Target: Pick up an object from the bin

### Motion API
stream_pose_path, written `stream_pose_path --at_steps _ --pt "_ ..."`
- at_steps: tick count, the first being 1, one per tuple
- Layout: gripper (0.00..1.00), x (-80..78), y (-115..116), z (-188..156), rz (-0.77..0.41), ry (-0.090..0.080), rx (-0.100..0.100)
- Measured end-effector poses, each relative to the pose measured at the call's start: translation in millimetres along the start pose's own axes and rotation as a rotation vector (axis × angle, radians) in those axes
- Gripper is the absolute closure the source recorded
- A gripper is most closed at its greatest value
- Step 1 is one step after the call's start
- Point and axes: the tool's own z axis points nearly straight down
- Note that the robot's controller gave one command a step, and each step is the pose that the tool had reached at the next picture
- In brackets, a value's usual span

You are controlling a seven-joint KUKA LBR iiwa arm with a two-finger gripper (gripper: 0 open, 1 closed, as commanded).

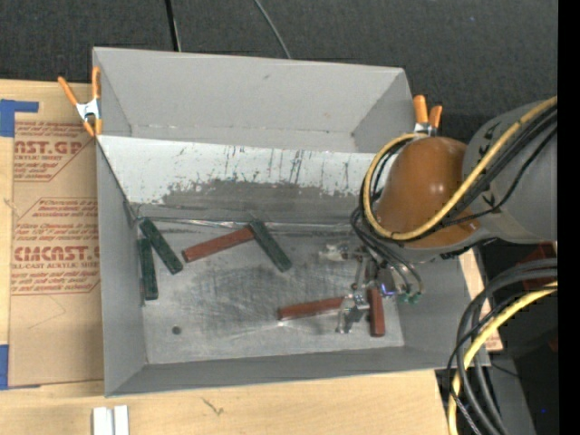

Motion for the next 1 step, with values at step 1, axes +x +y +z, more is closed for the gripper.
stream_pose_path --at_steps 1 --pt "0.00 8.3 6.7 39.0 0.089 -0.001 -0.002"
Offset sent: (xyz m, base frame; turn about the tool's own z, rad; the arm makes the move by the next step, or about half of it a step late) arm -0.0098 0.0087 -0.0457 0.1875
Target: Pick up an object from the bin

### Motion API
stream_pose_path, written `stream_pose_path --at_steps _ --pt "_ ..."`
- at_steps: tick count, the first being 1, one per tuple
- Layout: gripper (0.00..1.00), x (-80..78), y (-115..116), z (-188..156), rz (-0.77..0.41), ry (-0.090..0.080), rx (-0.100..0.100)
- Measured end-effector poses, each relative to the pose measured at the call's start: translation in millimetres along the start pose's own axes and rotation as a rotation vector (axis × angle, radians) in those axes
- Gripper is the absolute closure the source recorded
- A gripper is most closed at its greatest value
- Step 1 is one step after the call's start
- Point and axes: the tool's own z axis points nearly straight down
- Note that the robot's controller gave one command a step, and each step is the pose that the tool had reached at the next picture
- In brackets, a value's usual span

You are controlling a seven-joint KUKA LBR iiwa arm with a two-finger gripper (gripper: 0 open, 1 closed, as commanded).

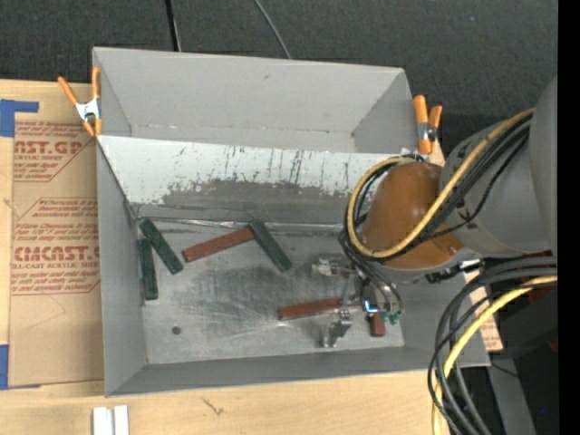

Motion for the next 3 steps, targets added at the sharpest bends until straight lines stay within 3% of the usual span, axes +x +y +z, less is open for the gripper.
stream_pose_path --at_steps 1,3 --pt "1.00 1.9 3.6 4.8 0.097 0.009 0.000" --pt "1.00 2.5 3.8 -1.2 0.097 0.006 0.000"
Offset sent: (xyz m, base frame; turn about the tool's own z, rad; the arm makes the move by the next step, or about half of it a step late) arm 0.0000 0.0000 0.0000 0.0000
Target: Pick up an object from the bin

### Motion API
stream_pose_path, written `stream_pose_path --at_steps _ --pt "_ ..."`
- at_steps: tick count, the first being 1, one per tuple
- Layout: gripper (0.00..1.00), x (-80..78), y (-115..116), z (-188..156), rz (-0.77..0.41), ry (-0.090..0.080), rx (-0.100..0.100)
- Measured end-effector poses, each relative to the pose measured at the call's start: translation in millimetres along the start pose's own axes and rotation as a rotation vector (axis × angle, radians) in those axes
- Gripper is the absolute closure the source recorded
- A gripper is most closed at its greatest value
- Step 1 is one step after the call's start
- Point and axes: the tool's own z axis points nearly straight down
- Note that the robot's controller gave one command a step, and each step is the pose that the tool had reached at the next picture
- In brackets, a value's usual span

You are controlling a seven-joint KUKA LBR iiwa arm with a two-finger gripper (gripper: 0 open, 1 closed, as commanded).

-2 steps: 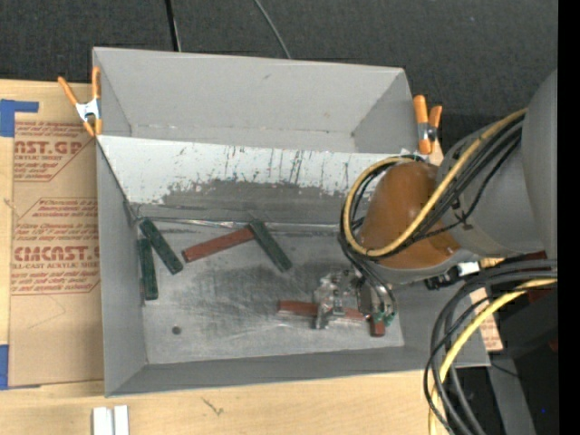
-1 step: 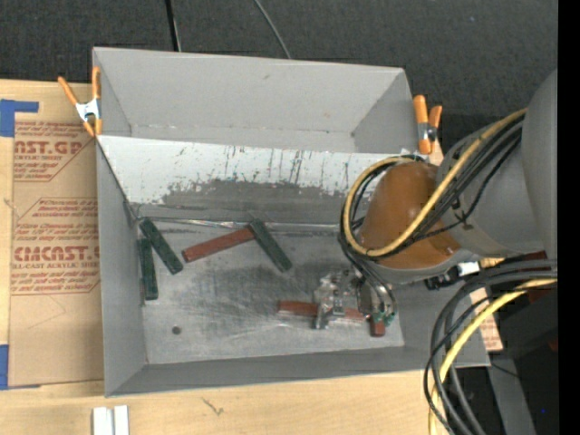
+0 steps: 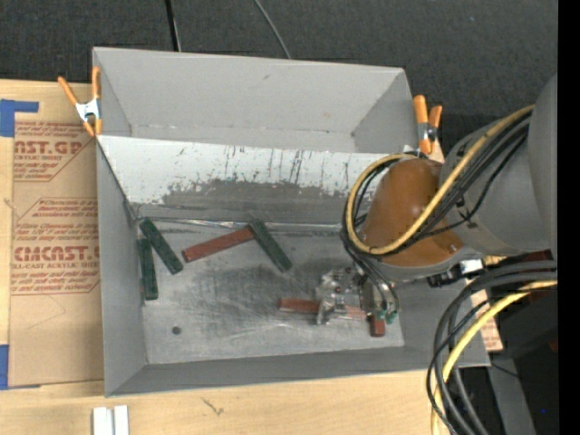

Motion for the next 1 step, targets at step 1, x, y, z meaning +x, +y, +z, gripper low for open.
stream_pose_path --at_steps 1 --pt "1.00 -0.7 0.2 -12.4 0.000 -0.005 0.000"
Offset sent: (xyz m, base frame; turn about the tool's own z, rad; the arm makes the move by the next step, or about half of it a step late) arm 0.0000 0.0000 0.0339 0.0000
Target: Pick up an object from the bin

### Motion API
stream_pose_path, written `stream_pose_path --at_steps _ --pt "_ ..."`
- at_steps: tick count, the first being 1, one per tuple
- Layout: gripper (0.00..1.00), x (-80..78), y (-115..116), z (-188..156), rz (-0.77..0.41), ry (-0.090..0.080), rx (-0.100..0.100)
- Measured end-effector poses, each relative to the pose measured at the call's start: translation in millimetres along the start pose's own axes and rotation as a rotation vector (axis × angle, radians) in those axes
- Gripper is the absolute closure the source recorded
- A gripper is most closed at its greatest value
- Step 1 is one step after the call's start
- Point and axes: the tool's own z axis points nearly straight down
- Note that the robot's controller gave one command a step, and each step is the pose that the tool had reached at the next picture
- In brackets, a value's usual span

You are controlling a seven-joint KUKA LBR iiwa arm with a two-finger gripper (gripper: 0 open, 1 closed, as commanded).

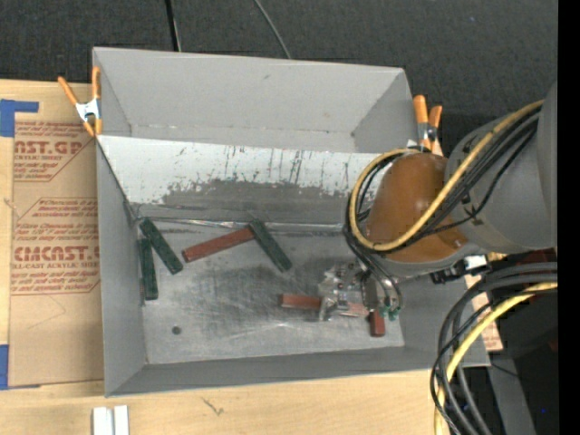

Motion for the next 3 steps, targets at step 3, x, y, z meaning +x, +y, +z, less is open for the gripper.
stream_pose_path --at_steps 3 --pt "1.00 0.6 0.5 -20.3 -0.001 0.000 0.000"
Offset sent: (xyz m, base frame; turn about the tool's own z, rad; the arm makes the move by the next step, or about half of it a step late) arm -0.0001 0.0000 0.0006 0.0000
